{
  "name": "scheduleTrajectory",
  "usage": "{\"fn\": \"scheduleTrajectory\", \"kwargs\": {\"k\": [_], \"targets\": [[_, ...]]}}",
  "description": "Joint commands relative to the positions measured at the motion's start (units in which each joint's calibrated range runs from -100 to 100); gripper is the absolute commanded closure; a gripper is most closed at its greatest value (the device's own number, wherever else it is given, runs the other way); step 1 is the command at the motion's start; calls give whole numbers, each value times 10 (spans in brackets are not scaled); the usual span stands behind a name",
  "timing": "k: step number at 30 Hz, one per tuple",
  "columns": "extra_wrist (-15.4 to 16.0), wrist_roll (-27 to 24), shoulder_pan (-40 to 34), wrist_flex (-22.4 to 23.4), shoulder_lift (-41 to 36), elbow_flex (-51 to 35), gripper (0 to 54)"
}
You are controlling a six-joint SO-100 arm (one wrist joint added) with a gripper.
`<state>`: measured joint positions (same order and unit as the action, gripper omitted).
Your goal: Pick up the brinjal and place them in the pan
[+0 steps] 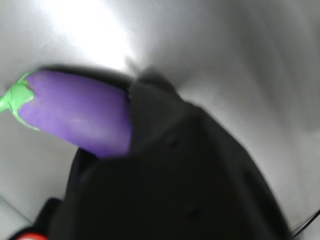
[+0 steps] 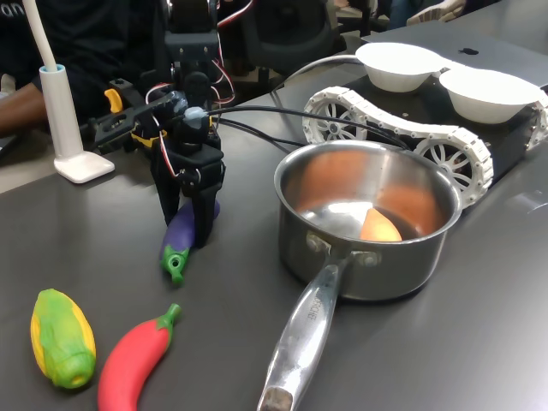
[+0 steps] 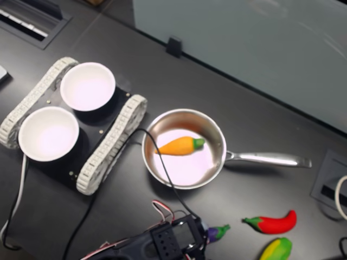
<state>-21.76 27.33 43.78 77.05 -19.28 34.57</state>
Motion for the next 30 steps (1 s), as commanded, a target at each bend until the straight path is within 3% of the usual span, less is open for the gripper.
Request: {"fn": "scheduleTrajectory", "kwargs": {"k": [1,15,30], "targets": [[-13,0,-6,-14,3,17,420],[-35,0,-36,-26,-13,52,531],[-44,-123,-49,-17,-98,-28,535]]}}
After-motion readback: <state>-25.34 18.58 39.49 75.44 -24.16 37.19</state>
